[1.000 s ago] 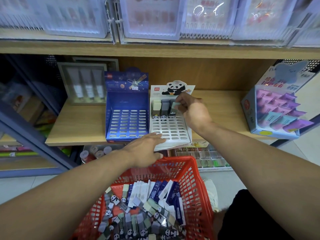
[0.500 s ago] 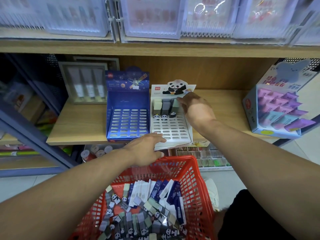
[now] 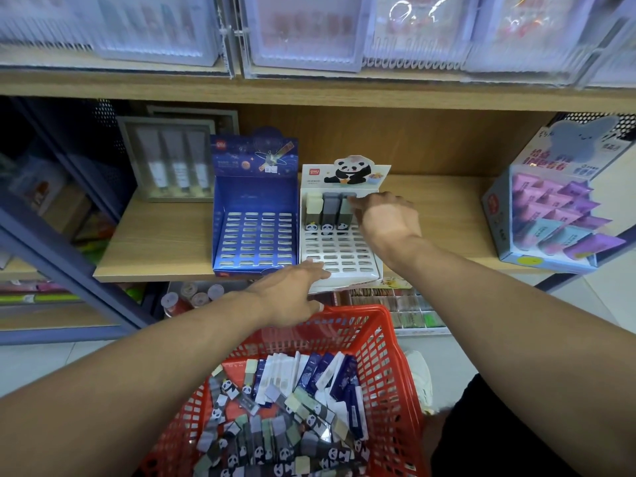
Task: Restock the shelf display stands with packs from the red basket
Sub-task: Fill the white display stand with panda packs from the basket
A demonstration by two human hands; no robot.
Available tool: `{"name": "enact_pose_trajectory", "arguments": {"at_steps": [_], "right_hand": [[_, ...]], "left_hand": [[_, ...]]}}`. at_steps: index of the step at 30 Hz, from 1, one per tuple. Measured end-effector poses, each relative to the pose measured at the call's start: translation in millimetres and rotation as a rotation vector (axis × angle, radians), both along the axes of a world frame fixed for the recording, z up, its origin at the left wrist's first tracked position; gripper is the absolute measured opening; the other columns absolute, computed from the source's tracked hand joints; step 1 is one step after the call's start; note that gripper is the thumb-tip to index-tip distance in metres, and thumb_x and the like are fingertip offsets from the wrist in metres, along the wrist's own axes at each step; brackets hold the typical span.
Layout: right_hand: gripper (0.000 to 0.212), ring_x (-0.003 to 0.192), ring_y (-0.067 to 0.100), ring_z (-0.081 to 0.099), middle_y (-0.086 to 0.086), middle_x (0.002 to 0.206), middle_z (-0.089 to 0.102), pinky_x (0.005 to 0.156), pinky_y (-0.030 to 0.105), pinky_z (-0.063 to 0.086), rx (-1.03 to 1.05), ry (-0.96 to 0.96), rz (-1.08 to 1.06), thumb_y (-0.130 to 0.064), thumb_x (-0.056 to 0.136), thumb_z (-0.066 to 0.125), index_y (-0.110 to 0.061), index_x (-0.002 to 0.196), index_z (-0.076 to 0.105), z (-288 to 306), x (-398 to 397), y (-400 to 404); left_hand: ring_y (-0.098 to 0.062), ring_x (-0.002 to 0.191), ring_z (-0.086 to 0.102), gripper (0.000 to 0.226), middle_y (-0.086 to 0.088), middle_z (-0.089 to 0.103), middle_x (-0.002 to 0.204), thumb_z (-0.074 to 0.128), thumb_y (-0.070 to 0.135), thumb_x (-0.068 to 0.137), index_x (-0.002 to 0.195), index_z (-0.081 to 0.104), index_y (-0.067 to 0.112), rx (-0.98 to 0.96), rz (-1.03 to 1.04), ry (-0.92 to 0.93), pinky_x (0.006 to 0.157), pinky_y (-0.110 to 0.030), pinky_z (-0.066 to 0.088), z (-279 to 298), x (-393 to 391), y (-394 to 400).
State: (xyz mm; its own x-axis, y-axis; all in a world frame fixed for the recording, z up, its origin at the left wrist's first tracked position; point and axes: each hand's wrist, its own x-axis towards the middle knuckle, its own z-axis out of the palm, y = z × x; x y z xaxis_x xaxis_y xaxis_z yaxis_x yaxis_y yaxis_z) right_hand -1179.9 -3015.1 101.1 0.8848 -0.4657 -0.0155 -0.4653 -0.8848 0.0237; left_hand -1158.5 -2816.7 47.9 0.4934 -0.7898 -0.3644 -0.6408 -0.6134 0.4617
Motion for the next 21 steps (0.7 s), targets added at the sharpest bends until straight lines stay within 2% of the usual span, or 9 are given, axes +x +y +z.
{"name": "enact_pose_trajectory", "arguments": {"at_steps": [3, 7, 10, 12, 14, 15, 17, 19, 21], "right_hand": [[0.041, 0.097, 0.028, 0.06, 0.009, 0.108, 0.061, 0.074, 0.032, 0.04, 0.004, 0.017, 0.011, -0.018, 0.104, 0.039, -0.036, 0.138, 0.051, -1, 0, 2], [0.04, 0.085, 0.023, 0.058, 0.001, 0.092, 0.052, 0.076, 0.034, 0.049, -0.014, -0.011, 0.048, -0.019, 0.105, 0.04, -0.034, 0.141, 0.044, 4, -14, 10], [0.024, 0.071, 0.02, 0.061, -0.004, 0.084, 0.058, 0.068, 0.032, 0.05, -0.036, -0.154, 0.119, -0.021, 0.102, 0.045, -0.024, 0.12, 0.06, 10, -26, 19], [0.022, 0.077, 0.023, 0.064, -0.002, 0.092, 0.066, 0.064, 0.03, 0.043, -0.028, -0.393, 0.268, -0.023, 0.097, 0.049, -0.022, 0.111, 0.066, 8, -32, 31], [0.02, 0.081, 0.018, 0.066, -0.006, 0.099, 0.07, 0.062, 0.03, 0.044, 0.082, -0.597, 0.469, -0.026, 0.092, 0.056, -0.026, 0.107, 0.07, -3, -44, 47], [0.019, 0.08, 0.017, 0.067, -0.008, 0.099, 0.07, 0.062, 0.03, 0.047, 0.138, -0.612, 0.567, -0.026, 0.09, 0.058, -0.026, 0.103, 0.071, -13, -53, 57], [0.019, 0.084, 0.02, 0.068, -0.008, 0.102, 0.07, 0.066, 0.033, 0.052, 0.179, -0.368, 0.69, -0.026, 0.088, 0.056, -0.028, 0.103, 0.068, -45, -72, 74], [0.022, 0.087, 0.024, 0.067, -0.004, 0.104, 0.069, 0.068, 0.034, 0.052, 0.125, 0.07, 0.734, -0.023, 0.088, 0.053, -0.028, 0.106, 0.065, -82, -87, 86], [0.019, 0.088, 0.027, 0.066, 0.002, 0.1, 0.07, 0.07, 0.033, 0.053, 0.131, 0.422, 0.675, -0.018, 0.088, 0.055, -0.024, 0.101, 0.067, -126, -100, 93]], "left_hand": [[-0.01, 0.154, 0.007, 0.071, 0.008, 0.011, 0.168, 0.063, 0.036, 0.097, 0.157, 0.027, 0.027, 0.002, -0.009, -0.004, 0.126, -0.038, 0.016, -1, -1, -1], [-0.009, 0.154, 0.006, 0.07, 0.006, 0.012, 0.168, 0.064, 0.032, 0.097, 0.157, 0.029, 0.024, -0.008, -0.036, -0.007, 0.126, -0.034, 0.013, -1, -5, 3], [-0.013, 0.149, 0.026, 0.051, 0.003, 0.04, 0.157, 0.064, 0.025, 0.095, 0.143, 0.05, 0.023, -0.137, -0.058, -0.162, 0.122, -0.032, 0.022, 5, -10, 8], [-0.015, 0.124, 0.05, 0.029, 0.006, 0.062, 0.127, 0.063, 0.021, 0.092, 0.12, 0.063, 0.025, -0.253, -0.039, -0.328, 0.107, -0.034, 0.041, 12, -13, 12], [-0.014, 0.098, 0.059, 0.015, 0.01, 0.065, 0.101, 0.062, 0.024, 0.091, 0.105, 0.063, 0.028, -0.219, -0.028, -0.302, 0.082, -0.032, 0.048, 18, -19, 18], [-0.014, 0.091, 0.061, 0.012, 0.011, 0.065, 0.096, 0.062, 0.028, 0.091, 0.103, 0.063, 0.028, -0.128, -0.046, -0.253, 0.074, -0.031, 0.047, 15, -23, 23], [-0.02, 0.089, 0.064, 0.016, 0.005, 0.067, 0.098, 0.06, 0.038, 0.093, 0.105, 0.062, 0.029, 0.115, -0.125, -0.167, 0.072, -0.032, 0.049, -2, -29, 35], [-0.025, 0.096, 0.064, 0.027, 0.0, 0.069, 0.109, 0.062, 0.041, 0.092, 0.114, 0.062, 0.027, 0.338, -0.193, -0.075, 0.081, -0.034, 0.053, -28, -34, 52], [-0.026, 0.11, 0.062, 0.041, -0.004, 0.067, 0.124, 0.066, 0.033, 0.091, 0.129, 0.06, 0.021, 0.501, -0.201, 0.012, 0.091, -0.032, 0.05, -54, -38, 68]]}}
